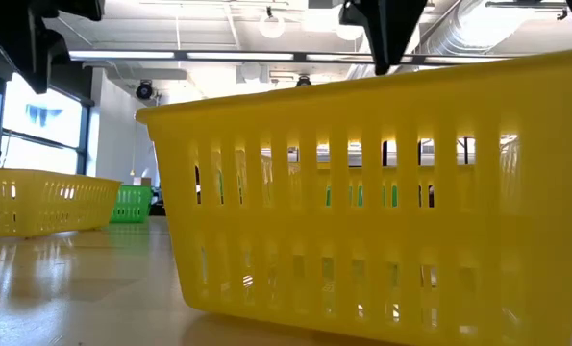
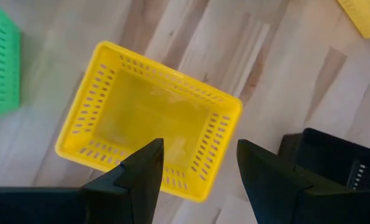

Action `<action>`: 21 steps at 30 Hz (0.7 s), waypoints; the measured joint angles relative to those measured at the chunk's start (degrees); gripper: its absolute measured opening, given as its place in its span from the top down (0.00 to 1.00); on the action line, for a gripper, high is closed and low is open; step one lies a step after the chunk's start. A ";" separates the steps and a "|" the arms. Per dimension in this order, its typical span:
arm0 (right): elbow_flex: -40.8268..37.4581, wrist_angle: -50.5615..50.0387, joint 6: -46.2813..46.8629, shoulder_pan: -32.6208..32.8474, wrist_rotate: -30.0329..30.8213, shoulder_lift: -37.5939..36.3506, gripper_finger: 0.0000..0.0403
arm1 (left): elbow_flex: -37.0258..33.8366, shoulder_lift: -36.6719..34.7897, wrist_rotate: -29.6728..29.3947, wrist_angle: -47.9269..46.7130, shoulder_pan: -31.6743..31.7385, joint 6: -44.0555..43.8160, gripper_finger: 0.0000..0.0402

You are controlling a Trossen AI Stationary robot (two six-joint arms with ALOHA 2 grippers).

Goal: Stack baskets on shelf by color
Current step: Stack the right green bin on top of the green bin on the shelf

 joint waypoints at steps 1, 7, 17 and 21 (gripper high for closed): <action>-0.50 0.10 -1.01 0.00 -0.73 0.00 0.76 | 0.00 0.10 0.02 -0.01 -0.69 -0.14 0.51; -1.55 4.18 -7.04 -0.29 -3.98 0.00 0.76 | 0.00 2.25 -0.10 2.51 -3.37 -0.19 0.51; -1.55 12.64 -13.55 -1.16 -8.26 0.80 0.76 | 0.00 4.36 -0.49 5.61 -4.21 -0.19 0.51; -1.55 13.97 -13.64 -1.11 -8.29 2.34 0.76 | 0.02 4.22 -0.24 5.53 -4.21 -0.19 0.51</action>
